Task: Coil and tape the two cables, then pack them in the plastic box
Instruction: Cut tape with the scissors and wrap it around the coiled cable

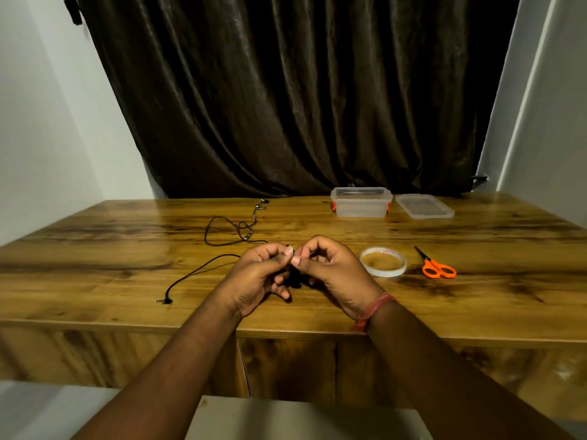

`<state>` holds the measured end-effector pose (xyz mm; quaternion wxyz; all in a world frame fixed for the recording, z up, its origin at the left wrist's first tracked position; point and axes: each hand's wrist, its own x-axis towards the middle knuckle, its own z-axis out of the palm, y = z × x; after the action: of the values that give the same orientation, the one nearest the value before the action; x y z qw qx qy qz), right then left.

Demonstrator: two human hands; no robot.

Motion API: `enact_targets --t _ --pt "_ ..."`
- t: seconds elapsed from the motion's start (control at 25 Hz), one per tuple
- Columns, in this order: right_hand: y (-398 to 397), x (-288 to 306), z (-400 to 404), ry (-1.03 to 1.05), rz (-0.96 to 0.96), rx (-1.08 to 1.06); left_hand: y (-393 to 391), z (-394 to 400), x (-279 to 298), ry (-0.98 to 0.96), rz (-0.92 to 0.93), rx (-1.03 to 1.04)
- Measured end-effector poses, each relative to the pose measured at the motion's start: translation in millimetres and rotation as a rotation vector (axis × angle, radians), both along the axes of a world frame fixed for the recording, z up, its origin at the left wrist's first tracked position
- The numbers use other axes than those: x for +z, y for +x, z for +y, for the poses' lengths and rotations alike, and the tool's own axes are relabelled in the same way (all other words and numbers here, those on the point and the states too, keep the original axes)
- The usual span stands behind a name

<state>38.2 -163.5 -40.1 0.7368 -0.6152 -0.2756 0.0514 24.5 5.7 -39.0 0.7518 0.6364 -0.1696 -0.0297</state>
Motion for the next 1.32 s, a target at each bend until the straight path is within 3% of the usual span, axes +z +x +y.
enact_targets --t 0.4,0.72,0.84,1.0,1.32 --pt "-0.4 -0.5 -4.1 0.050 0.057 -0.010 -2.2 0.7 -0.2 0.019 -0.004 0.029" --pt "4.3 -6.6 0.0 -0.089 0.032 -0.071 -0.1 0.6 -0.7 0.020 -0.014 0.079" --pt "4.2 -2.6 -4.9 -0.014 0.120 -0.096 0.9 -0.7 -1.2 0.029 -0.020 0.090" --pt "-0.8 3.5 -10.6 0.112 0.270 0.023 0.9 -0.6 -1.7 0.053 -0.020 0.088" --pt "4.3 2.7 -13.3 0.201 0.382 0.018 -4.2 -6.3 1.7 0.102 -0.042 0.124"
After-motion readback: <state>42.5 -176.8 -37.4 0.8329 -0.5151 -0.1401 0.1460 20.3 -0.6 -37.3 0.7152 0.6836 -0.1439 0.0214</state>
